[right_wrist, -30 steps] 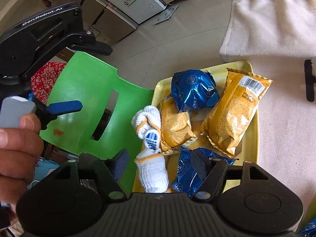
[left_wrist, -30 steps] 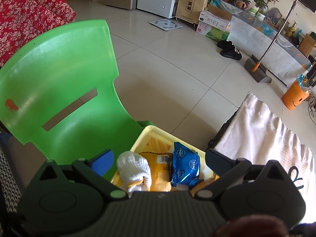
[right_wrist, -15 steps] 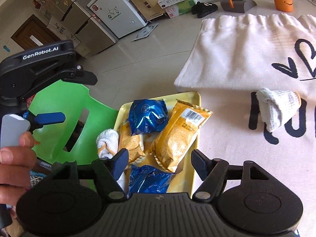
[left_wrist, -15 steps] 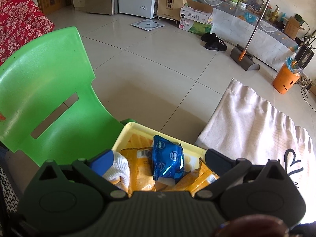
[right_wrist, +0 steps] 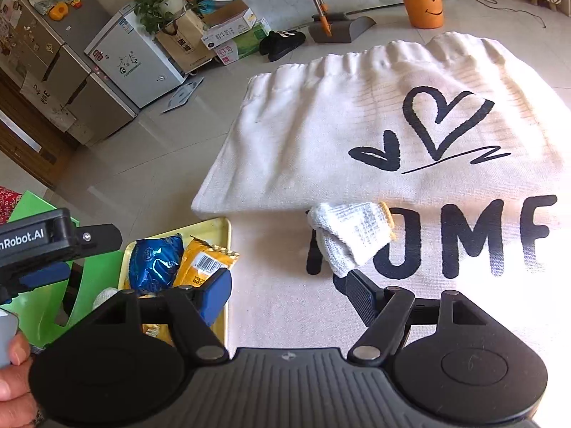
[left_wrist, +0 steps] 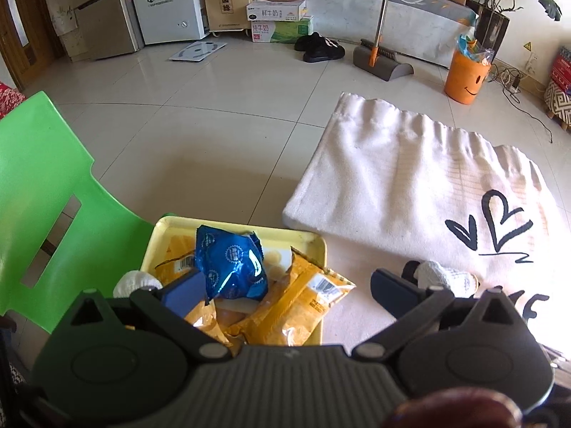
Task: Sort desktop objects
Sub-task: 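Move both tools back to the mat and lower the right tool onto a white glove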
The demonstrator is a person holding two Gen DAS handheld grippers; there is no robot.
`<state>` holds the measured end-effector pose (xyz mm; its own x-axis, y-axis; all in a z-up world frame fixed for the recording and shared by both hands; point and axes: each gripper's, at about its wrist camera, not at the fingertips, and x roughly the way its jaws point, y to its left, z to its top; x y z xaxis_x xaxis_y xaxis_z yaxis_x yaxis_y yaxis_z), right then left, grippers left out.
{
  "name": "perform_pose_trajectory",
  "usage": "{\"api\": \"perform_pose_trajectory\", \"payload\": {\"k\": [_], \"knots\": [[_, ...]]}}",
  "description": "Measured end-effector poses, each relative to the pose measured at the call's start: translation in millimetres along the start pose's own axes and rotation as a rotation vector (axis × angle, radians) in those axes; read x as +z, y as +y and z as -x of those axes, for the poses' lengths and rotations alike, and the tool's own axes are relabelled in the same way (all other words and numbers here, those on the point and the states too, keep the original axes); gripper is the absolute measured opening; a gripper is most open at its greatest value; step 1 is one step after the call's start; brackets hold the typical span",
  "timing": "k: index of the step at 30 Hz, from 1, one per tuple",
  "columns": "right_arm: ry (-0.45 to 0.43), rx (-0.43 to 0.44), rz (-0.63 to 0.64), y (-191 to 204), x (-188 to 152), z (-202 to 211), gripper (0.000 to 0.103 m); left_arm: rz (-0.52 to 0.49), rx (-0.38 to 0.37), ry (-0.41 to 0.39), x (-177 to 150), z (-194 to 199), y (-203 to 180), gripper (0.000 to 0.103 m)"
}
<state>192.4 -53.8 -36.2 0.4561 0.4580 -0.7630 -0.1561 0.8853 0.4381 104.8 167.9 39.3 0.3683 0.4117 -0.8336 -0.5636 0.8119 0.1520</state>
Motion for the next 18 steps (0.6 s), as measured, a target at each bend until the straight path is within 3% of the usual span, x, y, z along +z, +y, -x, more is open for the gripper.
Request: {"api": "perform_pose_trajectory", "payload": {"k": [8,18], "knots": [[-0.004,-0.110,0.056,-15.9,2.1,-11.6,0.077,-0.056,0.006,0.030,-10.0,-7.7,-18.8,0.102],[0.010,-0.158,0.114,-21.5,7.6,-44.2,0.079,-0.035,-0.006,0.062,-9.0,-21.4,-21.6,0.102]]}}
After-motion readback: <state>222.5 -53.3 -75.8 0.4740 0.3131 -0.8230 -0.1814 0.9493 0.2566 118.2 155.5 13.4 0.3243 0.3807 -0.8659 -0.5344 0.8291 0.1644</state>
